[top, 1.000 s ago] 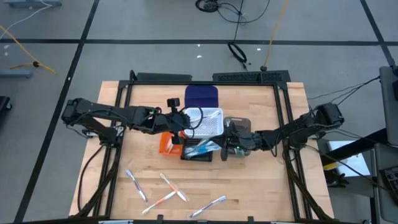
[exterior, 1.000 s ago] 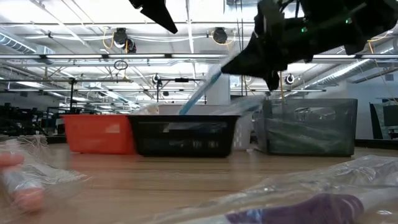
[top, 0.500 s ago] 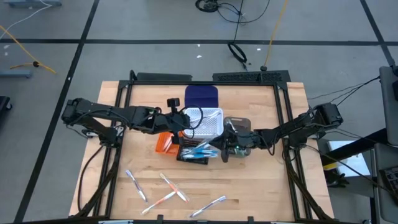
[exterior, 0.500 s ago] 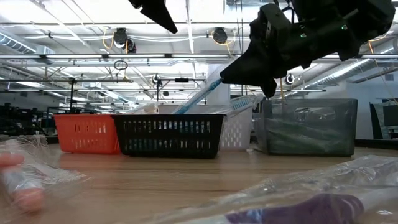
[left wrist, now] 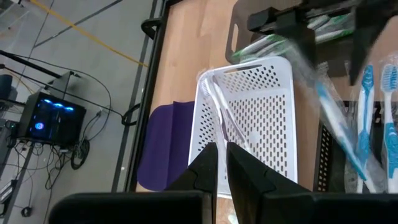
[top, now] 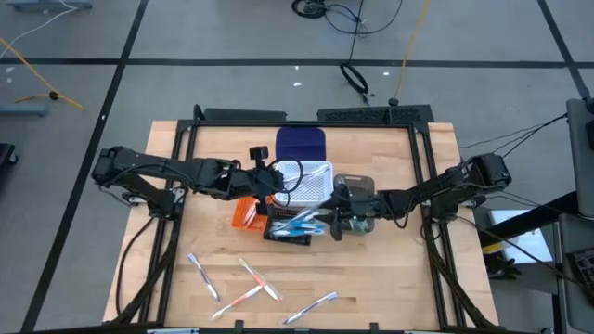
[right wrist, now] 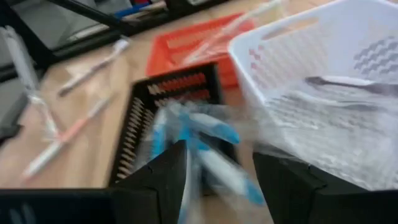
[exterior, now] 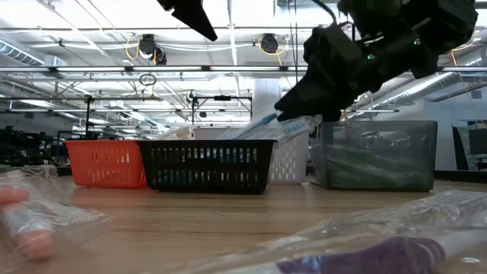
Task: Pick & Place Toothbrushes
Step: Put the blue toothbrush into the black basket, then put the purple toothbrush into the white basket
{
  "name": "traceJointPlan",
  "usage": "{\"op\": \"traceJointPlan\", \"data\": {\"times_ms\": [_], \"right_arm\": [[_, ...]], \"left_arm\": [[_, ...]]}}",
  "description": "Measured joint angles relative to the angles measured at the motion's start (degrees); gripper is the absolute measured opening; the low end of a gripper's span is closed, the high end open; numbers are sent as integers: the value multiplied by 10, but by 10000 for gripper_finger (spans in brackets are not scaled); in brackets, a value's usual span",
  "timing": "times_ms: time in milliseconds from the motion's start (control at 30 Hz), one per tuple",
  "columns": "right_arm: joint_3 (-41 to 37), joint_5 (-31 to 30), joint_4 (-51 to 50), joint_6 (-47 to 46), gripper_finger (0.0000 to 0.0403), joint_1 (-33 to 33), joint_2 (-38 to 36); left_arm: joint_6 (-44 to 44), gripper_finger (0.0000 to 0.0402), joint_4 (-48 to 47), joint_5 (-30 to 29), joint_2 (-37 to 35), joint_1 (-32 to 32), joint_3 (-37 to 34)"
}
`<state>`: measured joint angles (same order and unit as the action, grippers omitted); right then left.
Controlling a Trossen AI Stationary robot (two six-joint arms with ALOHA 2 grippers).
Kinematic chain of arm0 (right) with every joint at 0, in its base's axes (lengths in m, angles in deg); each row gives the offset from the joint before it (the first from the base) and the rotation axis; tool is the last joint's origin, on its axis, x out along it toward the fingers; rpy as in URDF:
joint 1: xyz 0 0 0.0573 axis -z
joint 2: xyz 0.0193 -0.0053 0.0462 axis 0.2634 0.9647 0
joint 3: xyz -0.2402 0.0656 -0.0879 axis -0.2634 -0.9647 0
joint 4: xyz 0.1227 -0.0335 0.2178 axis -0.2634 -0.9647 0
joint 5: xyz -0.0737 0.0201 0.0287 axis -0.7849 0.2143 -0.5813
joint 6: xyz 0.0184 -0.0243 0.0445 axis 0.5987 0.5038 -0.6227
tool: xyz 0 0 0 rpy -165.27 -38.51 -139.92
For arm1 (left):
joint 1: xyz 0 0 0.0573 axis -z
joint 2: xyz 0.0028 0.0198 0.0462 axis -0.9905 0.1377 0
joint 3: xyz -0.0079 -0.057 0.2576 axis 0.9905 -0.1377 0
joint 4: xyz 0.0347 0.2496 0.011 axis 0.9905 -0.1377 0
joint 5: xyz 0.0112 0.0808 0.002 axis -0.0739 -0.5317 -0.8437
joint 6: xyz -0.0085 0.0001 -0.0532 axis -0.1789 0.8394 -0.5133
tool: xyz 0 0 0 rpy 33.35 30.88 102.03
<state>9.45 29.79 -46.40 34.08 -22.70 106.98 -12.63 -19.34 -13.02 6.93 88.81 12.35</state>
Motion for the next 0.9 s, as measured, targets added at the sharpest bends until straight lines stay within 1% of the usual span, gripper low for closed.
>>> {"op": "traceJointPlan", "data": {"times_ms": [67, 133, 233, 367, 500, 600, 767, 833, 900], "right_arm": [[-1, 1, -7, 13, 175, 6, -13], [1, 2, 8, 26, 172, 8, -26], [-1, 17, -5, 51, 170, 4, -55], [0, 15, -6, 72, 169, -13, -104], [0, 16, -32, 73, 169, -42, -127], [1, 8, -25, 74, 169, -66, -129], [0, -31, -45, 88, 169, -83, -128], [0, -30, -65, 76, 169, -88, -125], [0, -16, -84, 62, 169, -96, -119]], "left_arm": [[0, 33, 0, 0, 0, 0, 0], [-1, 33, 0, 0, 0, 0, 0], [-1, 33, -1, 0, 0, 0, 0], [1, 33, -1, 0, 0, 0, 0], [1, 33, -1, 0, 0, 0, 0], [3, 33, 0, 0, 0, -1, 0], [1, 33, -1, -1, 0, -9, 0], [-2, 33, -9, 0, 0, -11, 0], [-2, 33, -20, 0, 0, -11, 0]]}}
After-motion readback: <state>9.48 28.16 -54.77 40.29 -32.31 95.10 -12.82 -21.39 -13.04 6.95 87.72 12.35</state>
